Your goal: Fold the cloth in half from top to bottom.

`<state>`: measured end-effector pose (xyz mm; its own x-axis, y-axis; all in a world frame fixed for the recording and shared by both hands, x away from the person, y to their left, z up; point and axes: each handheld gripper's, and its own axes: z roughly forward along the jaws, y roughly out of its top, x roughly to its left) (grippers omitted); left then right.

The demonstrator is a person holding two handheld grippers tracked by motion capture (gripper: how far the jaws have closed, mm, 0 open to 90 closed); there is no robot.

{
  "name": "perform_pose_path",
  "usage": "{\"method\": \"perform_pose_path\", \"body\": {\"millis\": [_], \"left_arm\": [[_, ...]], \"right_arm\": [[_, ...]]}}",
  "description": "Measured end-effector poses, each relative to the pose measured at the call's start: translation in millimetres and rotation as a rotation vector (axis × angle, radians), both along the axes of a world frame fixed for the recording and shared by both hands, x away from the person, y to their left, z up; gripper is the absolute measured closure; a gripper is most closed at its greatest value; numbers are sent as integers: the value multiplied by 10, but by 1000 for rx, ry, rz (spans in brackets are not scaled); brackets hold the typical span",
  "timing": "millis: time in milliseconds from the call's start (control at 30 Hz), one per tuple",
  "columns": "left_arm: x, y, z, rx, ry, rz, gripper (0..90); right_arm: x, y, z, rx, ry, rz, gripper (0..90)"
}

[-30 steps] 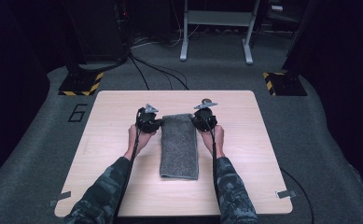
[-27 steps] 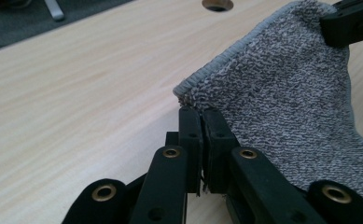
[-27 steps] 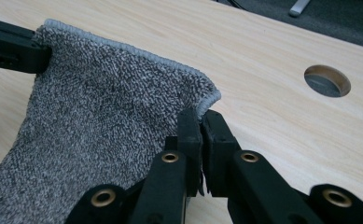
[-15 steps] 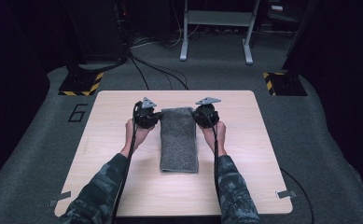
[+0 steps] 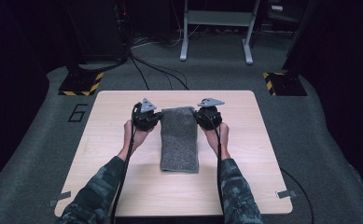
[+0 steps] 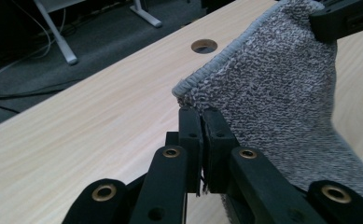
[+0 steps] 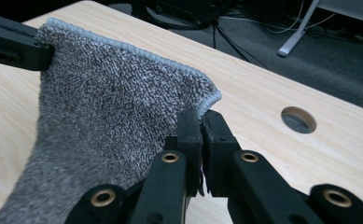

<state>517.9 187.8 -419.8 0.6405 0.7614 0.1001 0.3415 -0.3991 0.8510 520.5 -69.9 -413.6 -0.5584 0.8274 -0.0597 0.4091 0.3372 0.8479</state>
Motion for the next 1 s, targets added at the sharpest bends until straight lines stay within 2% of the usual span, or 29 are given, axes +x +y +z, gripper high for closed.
{"method": "perform_pose_path", "body": {"millis": [133, 233, 367, 400, 567, 700, 800, 867, 1000], "left_arm": [[43, 24, 30, -26, 1, 12, 875], [0, 60, 7, -37, -1, 8, 876], [-84, 103, -47, -41, 16, -16, 876], [-116, 105, -65, -49, 18, -21, 876], [-313, 103, -178, -28, 21, -61, 876], [-451, 71, -323, -32, 40, -96, 876], [-514, 34, -418, -21, 62, -120, 876], [-547, 14, -477, -32, 72, -128, 876], [-605, -26, -595, -18, 100, -150, 871]], "right_arm": [[63, 29, 55, -10, -1, -6, 871], [18, 37, 82, -1, -6, 5, 871], [-73, 28, 49, -1, 0, 38, 871], [-112, 23, 26, -3, 3, 45, 871], [-334, -17, -116, 5, 24, 68, 871], [-492, -50, -274, -17, 41, 78, 870], [-561, -97, -408, -31, 49, 95, 869], [-606, -120, -495, -38, 53, 101, 869], [-689, -160, -585, -36, 56, 97, 866]]}}
